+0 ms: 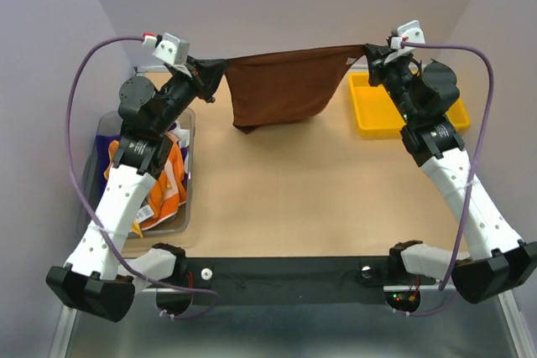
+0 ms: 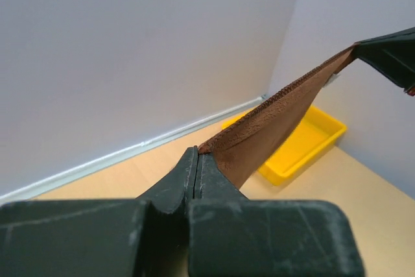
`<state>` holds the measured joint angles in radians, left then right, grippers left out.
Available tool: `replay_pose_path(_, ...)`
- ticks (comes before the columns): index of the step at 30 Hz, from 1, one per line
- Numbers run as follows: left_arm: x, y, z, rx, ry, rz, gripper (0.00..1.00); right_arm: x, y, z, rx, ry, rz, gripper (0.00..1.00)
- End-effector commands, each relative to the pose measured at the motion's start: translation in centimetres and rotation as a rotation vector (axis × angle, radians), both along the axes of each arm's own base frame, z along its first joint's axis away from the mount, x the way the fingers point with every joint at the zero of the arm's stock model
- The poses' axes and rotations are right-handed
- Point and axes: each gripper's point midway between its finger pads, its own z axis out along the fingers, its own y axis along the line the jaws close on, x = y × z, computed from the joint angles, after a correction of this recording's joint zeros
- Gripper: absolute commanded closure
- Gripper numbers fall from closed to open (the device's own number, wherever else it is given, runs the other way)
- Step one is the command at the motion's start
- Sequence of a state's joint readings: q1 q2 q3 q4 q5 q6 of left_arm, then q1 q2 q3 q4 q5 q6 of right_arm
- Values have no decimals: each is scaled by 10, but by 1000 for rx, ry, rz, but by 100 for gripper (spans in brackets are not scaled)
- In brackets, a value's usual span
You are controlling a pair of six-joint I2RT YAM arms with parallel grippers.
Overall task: Fold and stack the towels
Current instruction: Flatten out the crumpled towel
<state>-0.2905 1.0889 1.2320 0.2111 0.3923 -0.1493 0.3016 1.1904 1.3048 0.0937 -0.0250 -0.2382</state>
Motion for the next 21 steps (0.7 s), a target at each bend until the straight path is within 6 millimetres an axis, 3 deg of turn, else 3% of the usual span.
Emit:
replay_pose_path(1,-19,21,63,-64,-127,65,100,-15,-25,38,38,-69,-79,100)
replay_pose_path(4,-19,25,87,-66,-169,92,100,-19,-27,64,49,-119,-81,99)
replay_pose_path(5,-24,28,107,-76,-210,100,100,-18,-26,78,52,-145,-79,99)
replay_pose_path(7,-11,27,115,-72,-217,115,100,-12,-25,92,53,-167,-83,99)
replay_pose_path(8,-12,29,130,-78,-247,126,100,-14,-27,110,63,-202,-91,99)
replay_pose_path(9,3,27,126,-71,-230,134,100,5,-23,101,55,-175,-96,100)
replay_pose_path(11,12,27,140,-79,-249,150,100,19,-20,104,52,-175,-106,100)
replay_pose_path(12,30,24,133,-67,-229,158,100,33,-18,105,52,-173,-115,99)
replay_pose_path(14,40,24,146,-68,-255,178,100,49,-16,106,49,-177,-127,100)
replay_pose_path(15,60,21,135,-57,-227,191,100,52,-15,117,54,-202,-129,99)
replay_pose_path(16,68,21,135,-54,-226,201,100,74,-10,104,43,-177,-133,99)
replay_pose_path(17,70,23,150,-65,-253,209,100,81,-8,104,38,-180,-137,99)
replay_pose_path(21,108,17,154,-62,-244,222,100,118,-4,105,30,-196,-171,99)
